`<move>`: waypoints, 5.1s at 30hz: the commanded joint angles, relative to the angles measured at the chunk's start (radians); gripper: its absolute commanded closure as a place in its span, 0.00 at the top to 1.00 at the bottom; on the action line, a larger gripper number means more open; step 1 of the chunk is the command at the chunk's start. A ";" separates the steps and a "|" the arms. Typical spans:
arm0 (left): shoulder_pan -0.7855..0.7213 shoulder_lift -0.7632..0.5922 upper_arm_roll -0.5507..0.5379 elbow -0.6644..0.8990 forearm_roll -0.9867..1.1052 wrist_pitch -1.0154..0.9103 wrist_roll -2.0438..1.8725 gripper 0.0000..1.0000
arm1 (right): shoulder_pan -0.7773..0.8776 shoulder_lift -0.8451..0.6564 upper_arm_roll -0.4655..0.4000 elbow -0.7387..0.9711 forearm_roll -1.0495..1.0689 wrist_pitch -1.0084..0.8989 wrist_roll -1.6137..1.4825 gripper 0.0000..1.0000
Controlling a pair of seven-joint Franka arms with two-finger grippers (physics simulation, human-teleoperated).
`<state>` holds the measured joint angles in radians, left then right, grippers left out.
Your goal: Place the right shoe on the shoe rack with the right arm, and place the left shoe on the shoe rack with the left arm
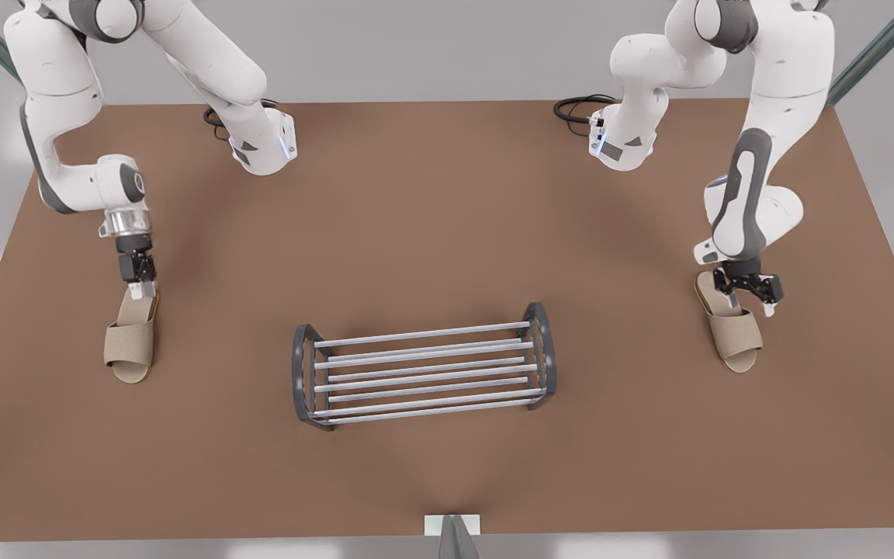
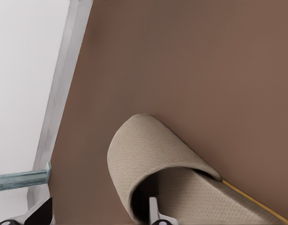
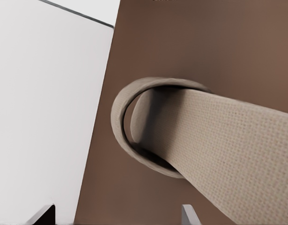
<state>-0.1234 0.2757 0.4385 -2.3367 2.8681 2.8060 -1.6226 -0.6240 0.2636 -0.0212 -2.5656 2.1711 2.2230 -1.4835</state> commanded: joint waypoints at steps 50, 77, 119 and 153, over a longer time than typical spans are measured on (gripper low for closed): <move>-0.002 0.241 -0.044 0.160 0.123 -0.183 -0.573 0.47 | 0.027 0.238 -0.003 0.294 -0.097 -0.118 -0.399 0.48; -0.136 0.103 -0.176 0.840 0.011 0.679 -0.324 0.21 | 0.147 -0.145 0.104 0.190 -0.054 -0.078 -0.075 0.21; -0.305 0.008 -0.172 0.795 0.008 0.681 -0.517 0.21 | 0.862 0.152 0.391 0.894 0.072 0.753 0.554 0.21; -0.696 0.172 -0.169 0.890 -0.004 0.678 -0.806 0.21 | 0.840 0.049 0.369 0.729 0.102 0.718 0.463 0.78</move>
<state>-0.8182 0.4387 0.2687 -1.4569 2.8650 3.4855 -2.3133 0.2153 0.3228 0.3480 -1.8330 2.2606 2.9492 -1.0018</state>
